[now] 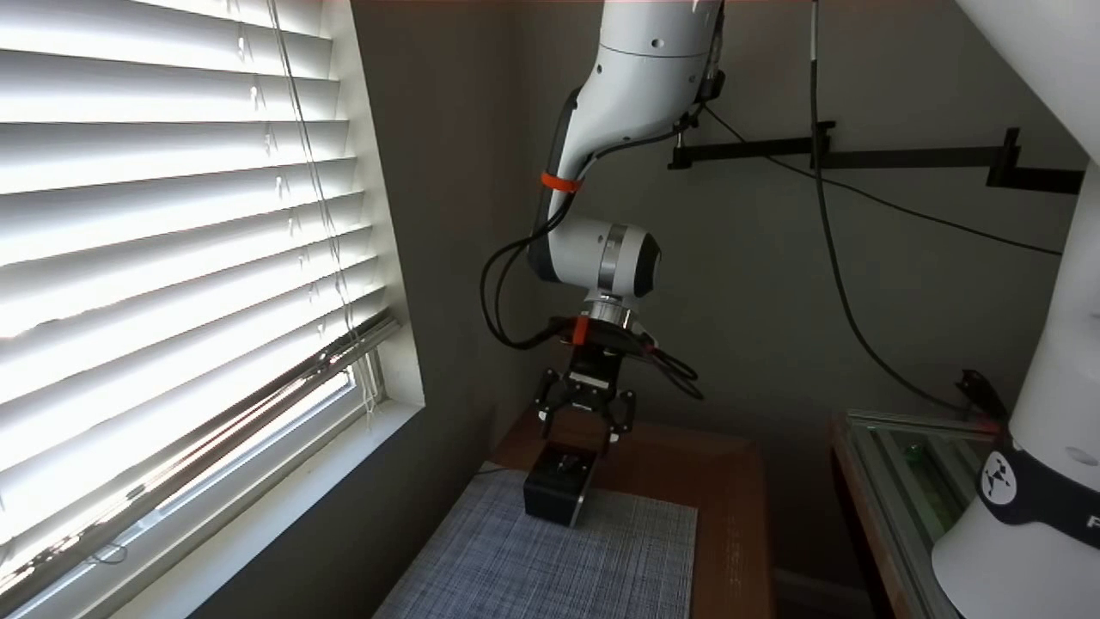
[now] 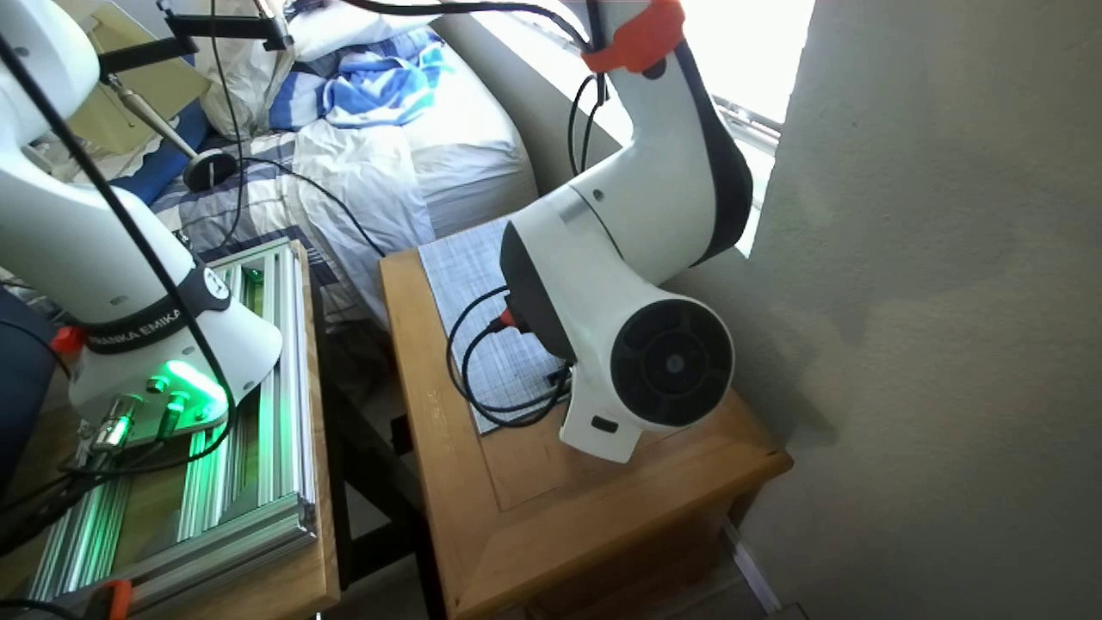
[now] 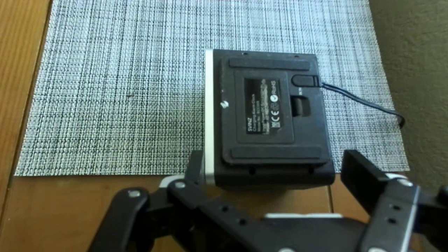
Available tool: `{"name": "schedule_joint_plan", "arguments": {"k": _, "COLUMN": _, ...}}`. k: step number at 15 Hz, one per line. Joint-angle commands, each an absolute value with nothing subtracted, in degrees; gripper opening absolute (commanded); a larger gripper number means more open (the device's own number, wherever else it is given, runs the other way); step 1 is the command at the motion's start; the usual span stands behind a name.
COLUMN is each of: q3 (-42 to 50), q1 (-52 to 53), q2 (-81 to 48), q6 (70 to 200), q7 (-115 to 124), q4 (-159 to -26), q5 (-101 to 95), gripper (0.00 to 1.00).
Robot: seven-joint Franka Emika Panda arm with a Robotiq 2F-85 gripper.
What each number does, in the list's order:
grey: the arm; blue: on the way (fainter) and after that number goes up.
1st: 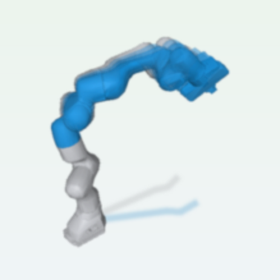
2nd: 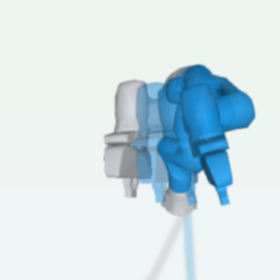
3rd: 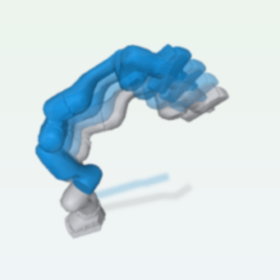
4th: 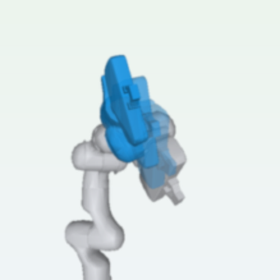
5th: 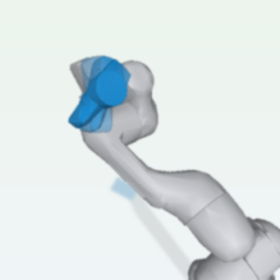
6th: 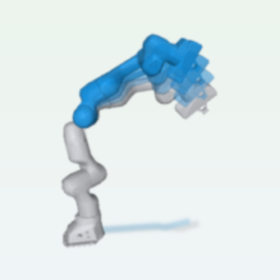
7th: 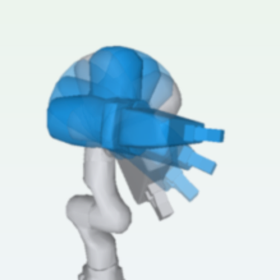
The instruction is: Lift the alarm clock and put it up straight
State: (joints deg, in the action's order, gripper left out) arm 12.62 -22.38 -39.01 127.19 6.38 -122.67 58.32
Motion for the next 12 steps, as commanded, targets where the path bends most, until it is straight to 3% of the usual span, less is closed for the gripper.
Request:
{"name": "schedule_joint_plan", "arguments": {"k": 1, "q3": 13.1, "q1": -23.2, "q2": -41.9, "q6": 124.1, "q7": 5.8, "q4": -119.3, "q5": 58.7, "gripper": 1.00}}
{"name": "schedule_joint_plan", "arguments": {"k": 12, "q3": 13.3, "q1": -23.1, "q2": -45.4, "q6": 121.7, "q7": 6.4, "q4": -115.8, "q5": 58.4, "gripper": 1.00}}
